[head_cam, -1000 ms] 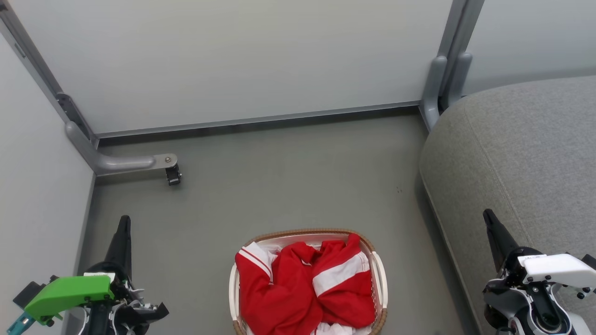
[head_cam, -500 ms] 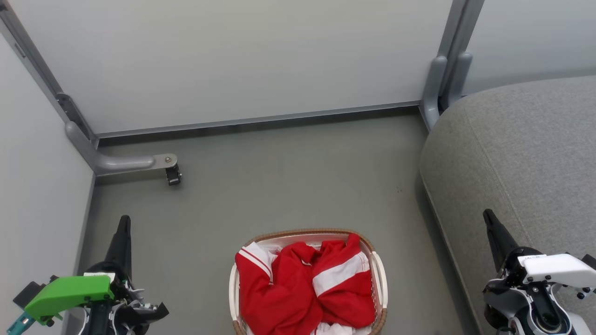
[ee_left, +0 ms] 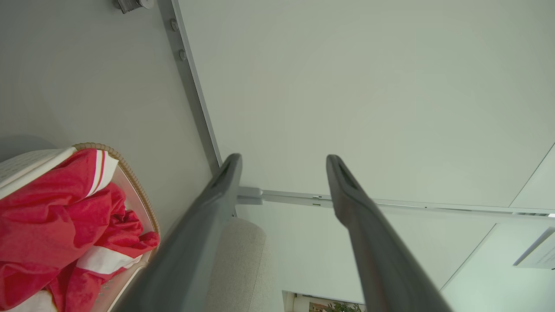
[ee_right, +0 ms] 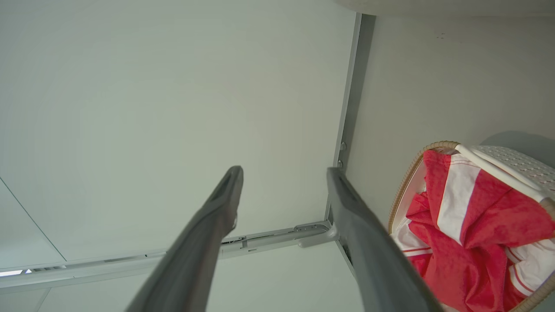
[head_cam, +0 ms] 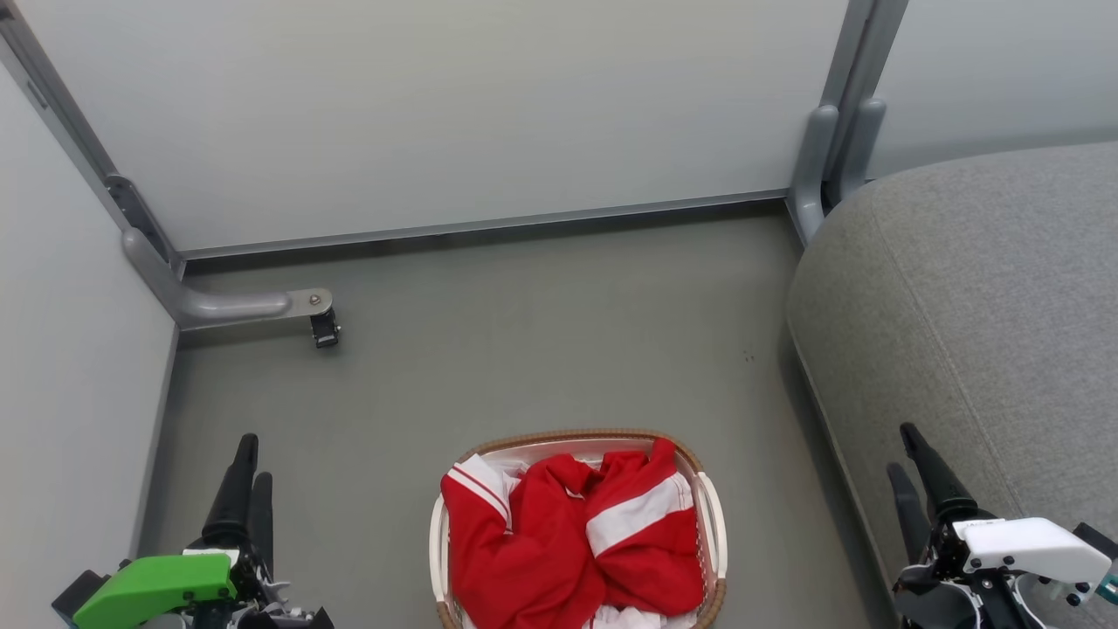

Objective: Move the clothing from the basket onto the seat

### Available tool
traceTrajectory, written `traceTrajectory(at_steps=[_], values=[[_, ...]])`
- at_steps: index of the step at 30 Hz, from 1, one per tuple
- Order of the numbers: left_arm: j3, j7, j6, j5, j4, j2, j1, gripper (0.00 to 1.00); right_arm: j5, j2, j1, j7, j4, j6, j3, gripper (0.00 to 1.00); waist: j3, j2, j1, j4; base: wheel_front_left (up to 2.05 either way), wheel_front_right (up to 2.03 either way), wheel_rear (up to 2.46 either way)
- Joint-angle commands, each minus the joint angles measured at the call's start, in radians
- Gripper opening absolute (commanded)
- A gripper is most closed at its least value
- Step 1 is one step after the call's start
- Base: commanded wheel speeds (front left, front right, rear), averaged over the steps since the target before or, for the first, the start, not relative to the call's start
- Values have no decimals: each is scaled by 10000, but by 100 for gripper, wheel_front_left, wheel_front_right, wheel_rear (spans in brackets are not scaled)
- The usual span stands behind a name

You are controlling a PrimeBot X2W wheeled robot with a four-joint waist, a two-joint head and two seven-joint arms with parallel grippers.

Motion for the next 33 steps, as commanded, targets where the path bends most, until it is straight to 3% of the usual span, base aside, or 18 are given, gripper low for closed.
traceTrajectory(at_steps=[1, 15, 33], values=[[-92, -117, -15, 121, -268, 24, -108, 100, -122, -69, -122, -137, -193, 0, 74, 100, 3, 0, 0, 0, 0, 0, 0], [-461, -764, -23, 1145, -775, 42, 101, 100, -1361, -100, -111, -786, -193, 1, -36, 100, 17, 0, 0, 2, 0, 0, 0], [-873, -1462, 157, 4725, -1583, 63, 234, 100, -4504, -130, -2, -1490, -1083, 1, -3, 100, 85, 0, 0, 19, 0, 0, 0]])
